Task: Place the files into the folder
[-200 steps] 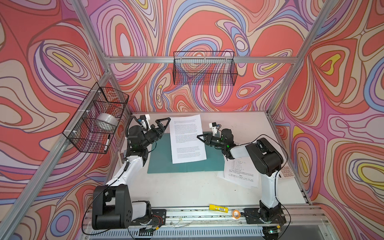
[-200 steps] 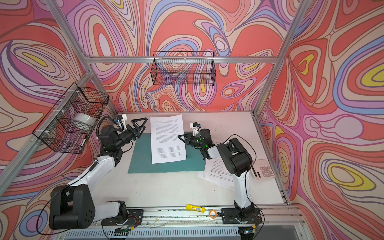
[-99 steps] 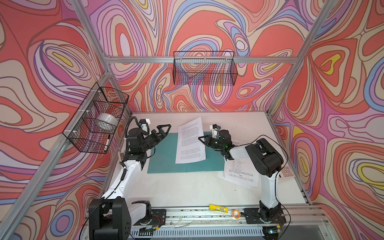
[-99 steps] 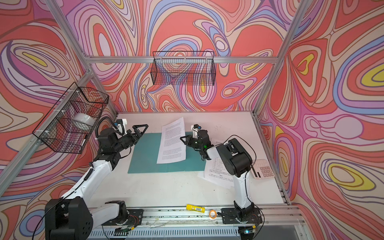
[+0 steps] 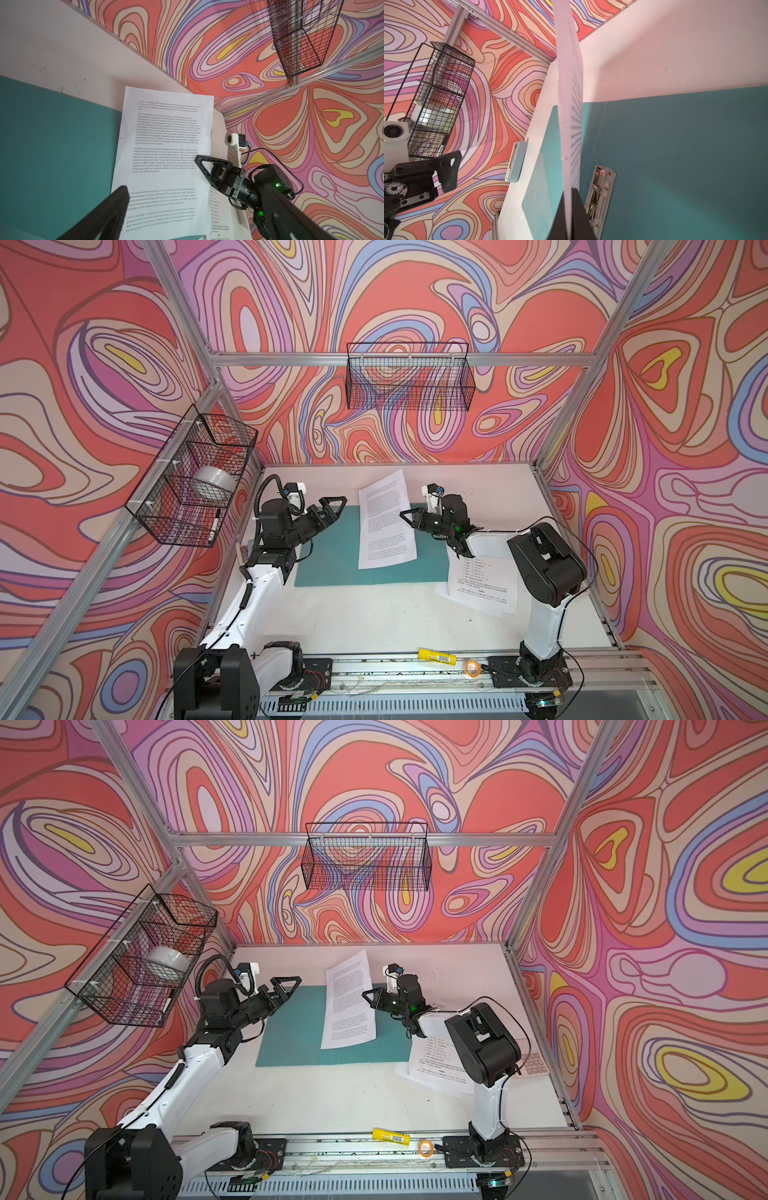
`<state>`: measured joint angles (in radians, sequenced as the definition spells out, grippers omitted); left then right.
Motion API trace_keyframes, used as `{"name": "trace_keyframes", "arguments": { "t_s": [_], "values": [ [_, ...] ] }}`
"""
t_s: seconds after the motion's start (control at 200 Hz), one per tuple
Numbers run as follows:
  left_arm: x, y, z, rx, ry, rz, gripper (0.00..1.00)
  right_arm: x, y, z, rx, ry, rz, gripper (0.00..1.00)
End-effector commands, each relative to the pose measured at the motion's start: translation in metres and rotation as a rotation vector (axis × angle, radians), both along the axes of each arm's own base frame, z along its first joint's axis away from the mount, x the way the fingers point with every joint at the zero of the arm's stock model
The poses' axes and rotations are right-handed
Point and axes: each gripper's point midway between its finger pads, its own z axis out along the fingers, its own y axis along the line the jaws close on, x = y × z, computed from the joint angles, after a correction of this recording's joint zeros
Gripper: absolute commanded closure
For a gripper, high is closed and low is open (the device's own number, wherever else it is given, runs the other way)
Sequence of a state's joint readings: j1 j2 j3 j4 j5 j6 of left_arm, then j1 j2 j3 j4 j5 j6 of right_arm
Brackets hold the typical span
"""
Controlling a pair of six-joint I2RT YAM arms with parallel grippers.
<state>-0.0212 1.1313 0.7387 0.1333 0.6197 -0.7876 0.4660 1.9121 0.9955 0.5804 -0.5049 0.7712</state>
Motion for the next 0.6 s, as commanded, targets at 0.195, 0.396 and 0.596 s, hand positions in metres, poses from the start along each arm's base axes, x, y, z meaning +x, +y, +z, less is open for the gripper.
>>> {"name": "trace_keyframes", "arguments": {
  "t_s": [0.195,0.396,0.596],
  "values": [
    [-0.002,-0.005,-0.003,0.051,0.011,-0.004,0.00,-0.007,0.007,-0.002,-0.014,0.018,0.017,1.00],
    [-0.005,-0.007,-0.005,0.031,0.020,0.001,0.00,-0.011,0.018,-0.009,-0.015,0.038,0.002,1.00],
    [-0.014,-0.005,-0.015,0.028,0.033,0.029,0.01,-0.012,0.022,-0.011,-0.026,0.020,-0.058,1.00]
  ]
}}
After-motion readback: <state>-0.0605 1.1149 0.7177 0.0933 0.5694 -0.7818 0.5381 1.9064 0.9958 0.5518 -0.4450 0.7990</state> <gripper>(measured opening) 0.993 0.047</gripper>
